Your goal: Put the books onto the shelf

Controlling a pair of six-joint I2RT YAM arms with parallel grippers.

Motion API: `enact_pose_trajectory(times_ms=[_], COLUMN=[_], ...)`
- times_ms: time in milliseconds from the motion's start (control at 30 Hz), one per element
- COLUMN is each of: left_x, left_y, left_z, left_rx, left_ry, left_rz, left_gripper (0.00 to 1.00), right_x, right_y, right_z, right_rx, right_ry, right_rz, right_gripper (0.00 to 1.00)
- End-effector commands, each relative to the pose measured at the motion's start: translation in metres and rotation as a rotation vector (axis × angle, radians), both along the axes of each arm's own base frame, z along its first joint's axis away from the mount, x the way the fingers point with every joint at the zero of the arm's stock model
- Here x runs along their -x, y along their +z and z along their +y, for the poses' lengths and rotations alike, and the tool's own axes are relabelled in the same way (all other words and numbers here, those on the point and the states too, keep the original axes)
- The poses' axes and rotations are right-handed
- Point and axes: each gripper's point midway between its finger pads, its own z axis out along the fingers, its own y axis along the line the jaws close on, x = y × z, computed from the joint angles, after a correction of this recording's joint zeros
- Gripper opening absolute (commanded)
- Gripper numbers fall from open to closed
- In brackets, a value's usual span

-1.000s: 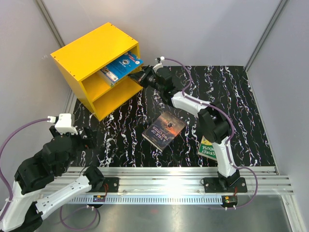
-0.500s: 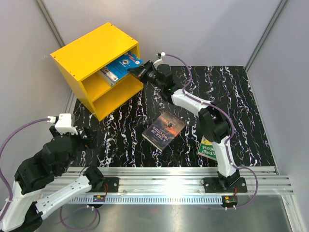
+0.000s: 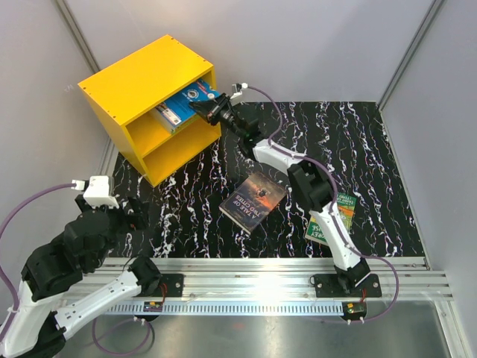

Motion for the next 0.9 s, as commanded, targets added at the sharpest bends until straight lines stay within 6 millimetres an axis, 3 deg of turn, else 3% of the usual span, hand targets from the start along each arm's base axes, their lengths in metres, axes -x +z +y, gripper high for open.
enact_pose_trajectory(times_ms=[0,33,67,100,133,233,400,433,500,533,567,600,633,667,700,733,767,800,833,867], left_x=[-0.002,-0.002,-0.002,-0.002,-0.002,-0.002,-0.003,-0.003,-0.002,-0.002,-0.002,-0.002,-0.002,-0.002,-0.002,-0.003,-0.003,-0.005,-0.007,-0.008], left_y=[0.01,0.01,0.009,0.009,0.01,0.01,0.009,0.009,0.01,0.01,0.01,0.009,0.01,0.01,0.01,0.009,0.009,0.009,0.009,0.009], left_z=[0.0,0.0,0.0,0.0,-0.001,-0.001,-0.002,-0.001,0.0,0.0,0.0,0.001,0.001,0.001,0.0,0.0,-0.001,-0.003,-0.006,-0.008], left_rx=[0.034,0.037,0.034,0.035,0.036,0.034,0.031,0.033,0.038,0.037,0.04,0.037,0.039,0.037,0.036,0.03,0.023,0.01,0.0,-0.006], left_ry=[0.003,0.003,0.002,0.003,0.0,-0.004,-0.003,-0.002,0.002,0.004,0.004,0.005,0.005,0.005,0.005,0.006,0.006,0.005,0.001,-0.004], left_rz=[-0.044,-0.048,-0.044,-0.045,-0.045,-0.046,-0.042,-0.044,-0.048,-0.047,-0.049,-0.047,-0.051,-0.049,-0.048,-0.043,-0.04,-0.024,-0.012,-0.005], left_gripper=[0.99,0.99,0.99,0.99,0.99,0.99,0.99,0.99,0.99,0.99,0.99,0.99,0.99,0.99,0.99,0.99,0.99,0.99,0.99,0.99], right_x=[-0.001,-0.004,-0.004,-0.007,-0.005,-0.007,-0.005,-0.006,0.005,0.005,0.019,0.02,0.024,0.033,0.043,0.049,0.068,0.077,0.082,0.101], right_y=[0.017,0.017,0.031,0.022,0.033,0.039,0.042,0.034,0.051,0.031,0.063,0.067,0.047,0.057,0.086,0.073,0.099,0.103,0.081,0.108], right_z=[0.005,0.004,0.002,0.006,0.006,0.007,0.006,0.005,-0.002,-0.005,-0.017,-0.027,-0.032,-0.041,-0.058,-0.068,-0.079,-0.088,-0.098,-0.113], right_rx=[-0.148,-0.166,-0.2,-0.205,-0.228,-0.243,-0.242,-0.232,-0.257,-0.232,-0.269,-0.266,-0.227,-0.233,-0.242,-0.216,-0.22,-0.211,-0.164,-0.166], right_ry=[0.049,0.047,0.047,0.049,0.053,0.055,0.054,0.055,0.066,0.06,0.052,0.039,0.031,0.03,0.014,0.008,0.024,0.027,0.03,0.018], right_rz=[-0.072,-0.075,-0.104,-0.091,-0.115,-0.133,-0.143,-0.131,-0.173,-0.137,-0.209,-0.224,-0.193,-0.23,-0.288,-0.275,-0.33,-0.346,-0.31,-0.362], right_gripper=[0.0,0.0,0.0,0.0,0.0,0.0,0.0,0.0,0.0,0.0,0.0,0.01,0.03,0.07,0.2,0.32,0.45,0.76,0.86,0.95])
